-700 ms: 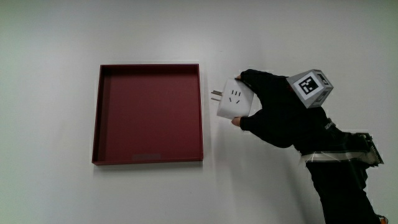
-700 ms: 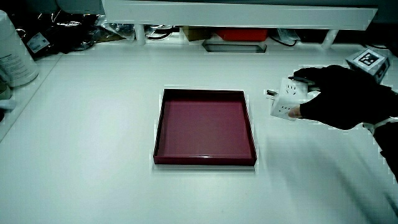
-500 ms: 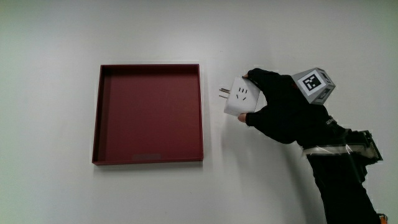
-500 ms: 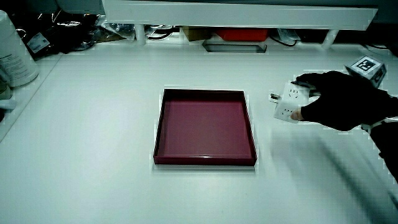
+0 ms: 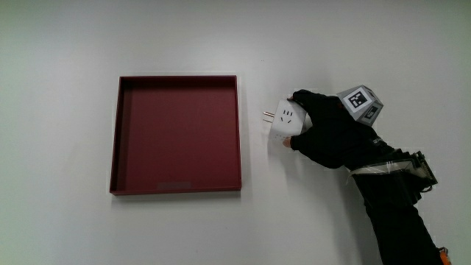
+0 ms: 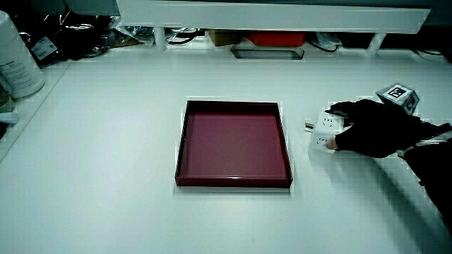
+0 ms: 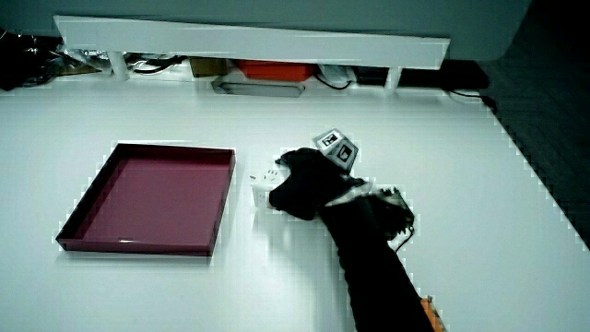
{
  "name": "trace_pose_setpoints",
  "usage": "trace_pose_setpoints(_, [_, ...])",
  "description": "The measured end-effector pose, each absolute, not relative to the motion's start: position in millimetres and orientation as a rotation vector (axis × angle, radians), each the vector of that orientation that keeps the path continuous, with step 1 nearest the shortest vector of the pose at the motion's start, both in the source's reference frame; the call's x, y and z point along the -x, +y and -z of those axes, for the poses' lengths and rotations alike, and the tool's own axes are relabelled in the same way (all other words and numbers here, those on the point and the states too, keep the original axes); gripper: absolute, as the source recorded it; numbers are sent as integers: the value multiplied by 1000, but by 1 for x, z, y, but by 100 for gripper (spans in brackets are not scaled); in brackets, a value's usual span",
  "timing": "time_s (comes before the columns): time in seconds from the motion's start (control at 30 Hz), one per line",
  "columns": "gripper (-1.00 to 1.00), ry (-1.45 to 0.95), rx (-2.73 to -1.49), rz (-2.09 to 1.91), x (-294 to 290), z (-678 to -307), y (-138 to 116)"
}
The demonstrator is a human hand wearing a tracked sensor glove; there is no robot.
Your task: Place socket
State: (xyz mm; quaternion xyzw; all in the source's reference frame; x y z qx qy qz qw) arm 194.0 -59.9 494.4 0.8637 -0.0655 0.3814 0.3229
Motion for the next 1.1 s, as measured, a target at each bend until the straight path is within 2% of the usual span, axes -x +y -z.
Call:
trace_pose_setpoints(0.37, [0,-148,-2210,-1018,-196,-508,-59])
trace_pose_setpoints(0.4, [-4,-140,-2107,-1038,-196,-508,-58])
trace_pose_setpoints(0.43, [-8,-147,-2110,-1031,-196,-509,-59])
trace_pose_setpoints(0.47, [-13,-148,-2205,-1022,-197,-510,-59])
trace_pose_setpoints(0.5, [-17,-143,-2209,-1006,-198,-512,-59])
trace_pose_setpoints(0.7, [-42,-159,-2194,-1001,-198,-513,-58])
trace_pose_setpoints(0.73, [-46,-148,-2092,-1013,-197,-512,-58])
trace_pose_setpoints(0.77, [-50,-143,-2190,-982,-200,-517,-58])
trace_pose_setpoints(0.9, [-67,-181,-2196,-989,-201,-510,-56])
trace_pose_setpoints(0.93, [-71,-167,-2096,-1009,-201,-506,-55])
trace_pose_setpoints(0.97, [-75,-191,-2207,-966,-202,-500,-55])
trace_pose_setpoints(1.1, [-92,-235,-2241,-851,-201,-475,-53])
